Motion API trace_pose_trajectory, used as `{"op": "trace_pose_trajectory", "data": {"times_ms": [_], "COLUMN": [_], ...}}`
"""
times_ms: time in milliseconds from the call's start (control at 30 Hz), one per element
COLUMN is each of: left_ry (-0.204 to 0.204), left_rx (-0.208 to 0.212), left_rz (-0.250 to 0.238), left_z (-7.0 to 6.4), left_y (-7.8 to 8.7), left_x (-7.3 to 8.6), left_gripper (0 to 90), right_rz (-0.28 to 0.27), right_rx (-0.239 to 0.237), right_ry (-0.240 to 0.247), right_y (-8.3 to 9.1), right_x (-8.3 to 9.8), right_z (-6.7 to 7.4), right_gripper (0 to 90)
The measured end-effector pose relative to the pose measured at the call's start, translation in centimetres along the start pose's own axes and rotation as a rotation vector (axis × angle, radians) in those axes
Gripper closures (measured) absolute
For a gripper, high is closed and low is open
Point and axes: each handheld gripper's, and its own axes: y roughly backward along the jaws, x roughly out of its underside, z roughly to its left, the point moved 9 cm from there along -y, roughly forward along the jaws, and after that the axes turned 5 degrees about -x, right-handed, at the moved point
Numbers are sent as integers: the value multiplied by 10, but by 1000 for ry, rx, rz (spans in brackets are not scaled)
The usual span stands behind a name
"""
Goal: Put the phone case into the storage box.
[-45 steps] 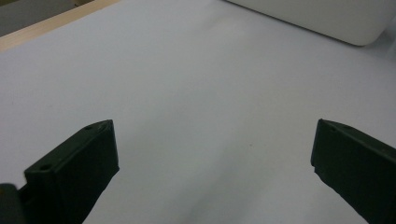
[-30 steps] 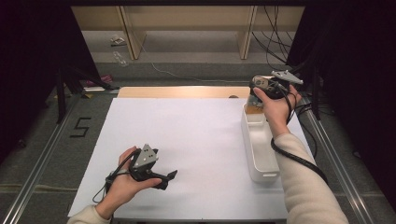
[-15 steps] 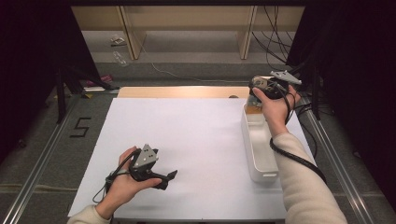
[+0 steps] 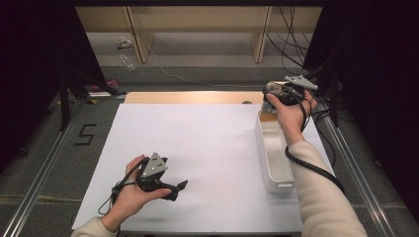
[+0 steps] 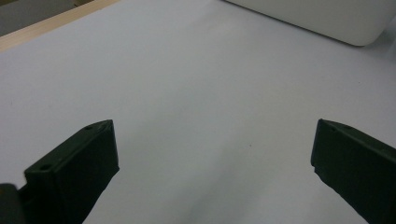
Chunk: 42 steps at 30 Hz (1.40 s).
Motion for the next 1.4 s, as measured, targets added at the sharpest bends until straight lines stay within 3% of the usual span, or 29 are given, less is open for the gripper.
{"op": "trace_pose_trajectory", "data": {"times_ms": [1400], "left_ry": [-2], "left_rx": [2], "left_rz": [3], "left_z": [0], "left_y": [0], "left_x": [0], "left_gripper": [2], "right_rz": [58], "right_rx": [-6], "right_ry": [4], "right_y": [-11], "right_x": [25], "right_z": [0], "right_gripper": [122]}}
